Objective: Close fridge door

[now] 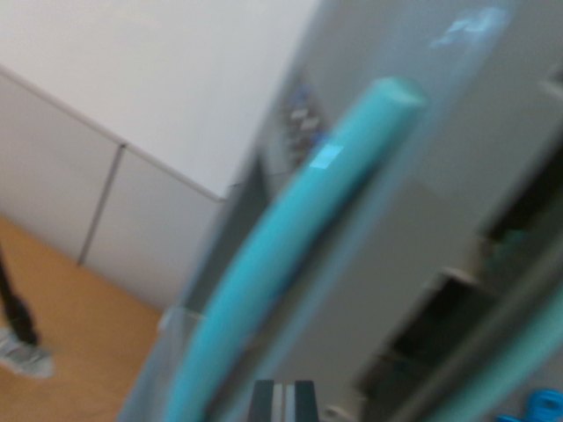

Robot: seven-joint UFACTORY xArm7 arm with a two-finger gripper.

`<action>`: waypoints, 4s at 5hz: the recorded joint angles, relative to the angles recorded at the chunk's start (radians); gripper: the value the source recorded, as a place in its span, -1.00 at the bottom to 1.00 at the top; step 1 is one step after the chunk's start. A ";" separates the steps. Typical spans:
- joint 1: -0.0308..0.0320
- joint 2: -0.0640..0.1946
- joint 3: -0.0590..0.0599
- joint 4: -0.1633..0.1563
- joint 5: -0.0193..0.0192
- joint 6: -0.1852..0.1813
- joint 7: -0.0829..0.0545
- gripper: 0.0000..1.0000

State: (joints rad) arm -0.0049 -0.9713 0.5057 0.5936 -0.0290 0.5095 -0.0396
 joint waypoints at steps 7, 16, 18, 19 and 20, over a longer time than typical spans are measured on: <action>0.0000 0.200 0.045 0.103 0.0000 -0.001 0.000 1.00; -0.0099 0.492 0.061 0.271 0.0000 -0.040 0.000 1.00; -0.0287 0.512 0.044 0.284 0.0000 -0.067 0.000 1.00; -0.0287 0.512 0.044 0.284 0.0000 -0.067 0.000 1.00; -0.0473 0.512 0.014 0.284 0.0000 -0.075 0.000 1.00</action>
State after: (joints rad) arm -0.0521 -0.4589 0.5201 0.8779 -0.0290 0.4342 -0.0396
